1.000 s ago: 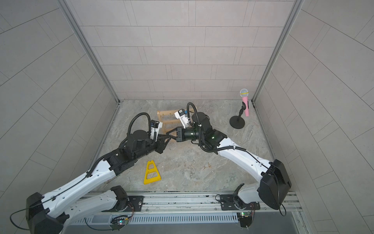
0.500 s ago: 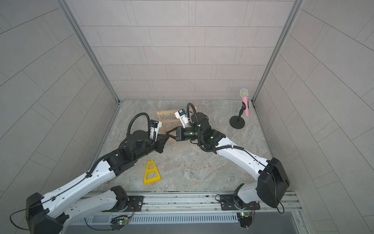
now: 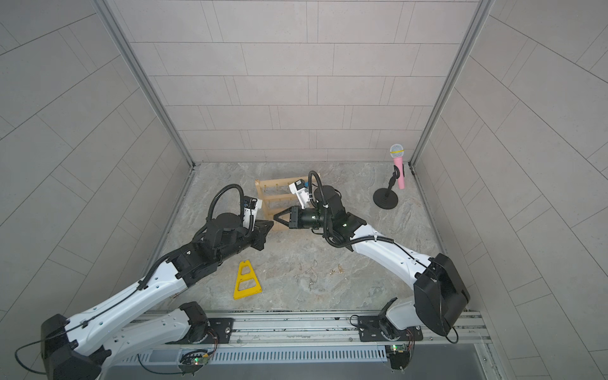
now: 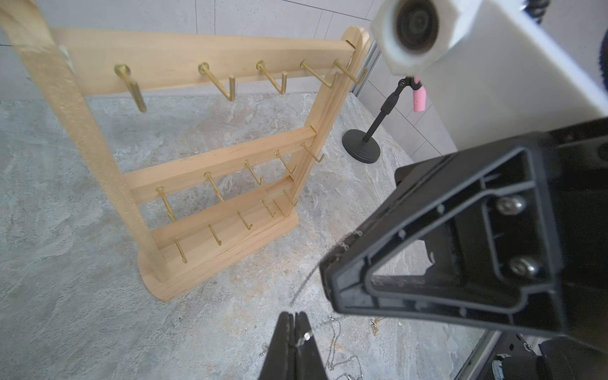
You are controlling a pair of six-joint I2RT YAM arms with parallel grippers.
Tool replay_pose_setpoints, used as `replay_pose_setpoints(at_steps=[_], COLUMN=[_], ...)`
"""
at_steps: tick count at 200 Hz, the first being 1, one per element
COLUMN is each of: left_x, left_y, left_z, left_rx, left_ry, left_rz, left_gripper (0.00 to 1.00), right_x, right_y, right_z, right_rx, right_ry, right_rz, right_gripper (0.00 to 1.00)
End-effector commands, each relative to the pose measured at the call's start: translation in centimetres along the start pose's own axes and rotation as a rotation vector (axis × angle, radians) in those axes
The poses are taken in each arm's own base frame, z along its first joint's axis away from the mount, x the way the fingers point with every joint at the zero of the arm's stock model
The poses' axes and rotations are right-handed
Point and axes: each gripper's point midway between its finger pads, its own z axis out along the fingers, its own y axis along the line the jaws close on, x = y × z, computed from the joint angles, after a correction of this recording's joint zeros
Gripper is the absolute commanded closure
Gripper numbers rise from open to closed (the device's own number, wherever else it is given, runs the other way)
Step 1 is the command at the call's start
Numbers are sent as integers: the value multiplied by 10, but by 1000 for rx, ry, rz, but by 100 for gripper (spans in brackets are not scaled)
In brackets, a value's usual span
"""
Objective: Hang the necklace on the jewelry display stand
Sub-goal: Pick up the necklace from the center of the board.
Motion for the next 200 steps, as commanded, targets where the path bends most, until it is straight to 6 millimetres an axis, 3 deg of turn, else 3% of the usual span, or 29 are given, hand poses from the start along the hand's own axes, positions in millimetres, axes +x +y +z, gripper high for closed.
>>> replay_pose_setpoints(at_steps=[1,47,84,134,200], left_x=[-17,-39,-49,-52,-52], left_y=[15,11,7,4,-5], left_z=[-11,-16,-19,-21,-30], left_rx=[-97,-87,-71,-68,-39], left_ry=[-46,-99,-117,-106,-10], left_rz=[-20,-48,-62,-41,69], left_gripper=[100,100,100,100,100], right_x=[-8,-1,-2,-2,-4], right_y=[3,-4,-4,-4,-8], right_z=[-4,3,5,9,0], right_rx=[2,-21,-46,-77,14], right_ry=[-8,22,11,-4,-10], right_rz=[-28,1,20,35,-127], right_gripper=[97,93,83,91,78])
